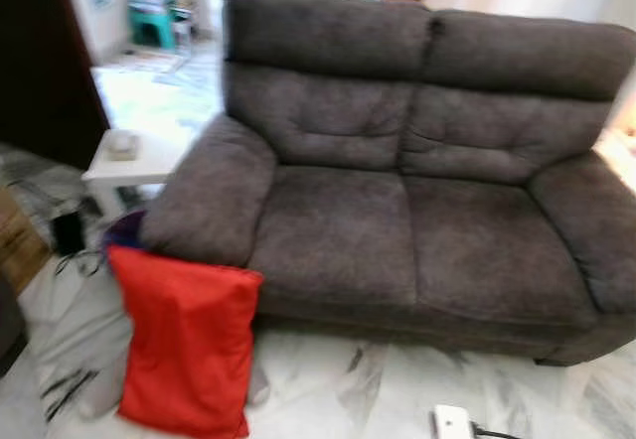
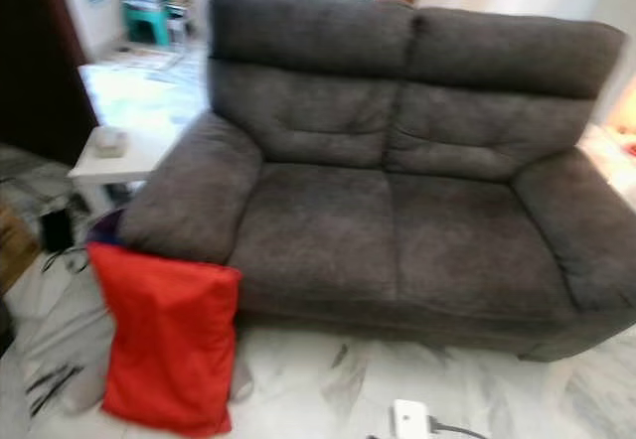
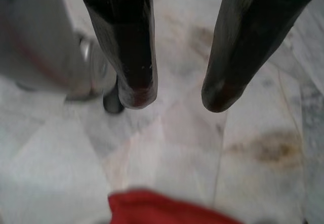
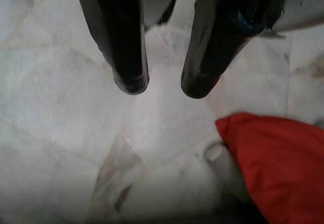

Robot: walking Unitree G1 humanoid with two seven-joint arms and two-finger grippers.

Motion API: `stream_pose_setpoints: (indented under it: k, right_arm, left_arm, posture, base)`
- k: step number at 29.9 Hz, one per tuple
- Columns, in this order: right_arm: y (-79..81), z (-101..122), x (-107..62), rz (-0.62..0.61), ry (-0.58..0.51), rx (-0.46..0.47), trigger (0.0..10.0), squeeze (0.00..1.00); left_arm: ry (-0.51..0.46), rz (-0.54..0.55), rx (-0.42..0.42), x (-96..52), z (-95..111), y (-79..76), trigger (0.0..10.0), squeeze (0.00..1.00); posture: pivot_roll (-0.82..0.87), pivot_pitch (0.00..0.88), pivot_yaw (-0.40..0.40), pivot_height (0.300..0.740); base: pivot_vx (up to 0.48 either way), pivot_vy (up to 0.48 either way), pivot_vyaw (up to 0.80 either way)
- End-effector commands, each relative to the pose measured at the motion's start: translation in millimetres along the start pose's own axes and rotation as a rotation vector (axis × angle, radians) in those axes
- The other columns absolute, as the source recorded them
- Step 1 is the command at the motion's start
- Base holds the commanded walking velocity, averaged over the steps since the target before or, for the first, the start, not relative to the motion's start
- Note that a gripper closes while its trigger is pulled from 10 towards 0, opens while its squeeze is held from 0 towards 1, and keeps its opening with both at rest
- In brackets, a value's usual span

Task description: Move the pillow to the sofa from floor

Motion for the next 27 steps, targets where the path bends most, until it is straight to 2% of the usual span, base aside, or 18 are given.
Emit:
stream_pose_setpoints:
  k: [1, 10, 15, 27]
  right_arm:
    - [-11.6, -3.3, -3.1, -0.030, 0.009, -0.006, 10.0, 0.00]
    - [-11.7, -2.9, -3.1, -0.028, 0.009, -0.024, 10.0, 0.00]
    - [-12.1, -2.1, -3.2, -0.029, 0.007, -0.043, 10.0, 0.00]
    - [-11.0, -1.7, -2.9, -0.023, 0.005, -0.037, 10.0, 0.00]
  left_arm:
    - [0.007, -0.011, 0.003, 0.4, -1.9, -4.8, 10.0, 0.00]
    - [0.007, -0.011, 0.002, 0.4, -2.1, -4.8, 10.0, 0.00]
    - [0.008, -0.006, 0.007, 0.4, -2.1, -4.3, 10.0, 0.00]
    - [0.006, -0.004, 0.011, 0.4, -1.5, -3.9, 10.0, 0.00]
  posture:
    - [0.08, 0.000, -0.013, 0.740]
    - [0.08, 0.000, -0.014, 0.740]
    - [0.08, 0.000, -0.014, 0.740]
    - [0.08, 0.000, -0.013, 0.740]
  base:
    - [0.480, 0.000, 0.00]
    - [0.461, 0.000, 0.00]
    - [0.384, 0.000, 0.80]
    - [0.000, 0.000, 0.80]
Point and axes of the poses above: a point about 5 cm out from each wrist's last joint towards the gripper, its own x axis pointing out of the wrist towards the gripper, its own z axis along the axis of the wrist's last joint, y = z × x, the point moved 3 cm from there along x, pointing out of the wrist towards the gripper, and after that the axes turned 5 degrees about -x, right-handed, at the moved point
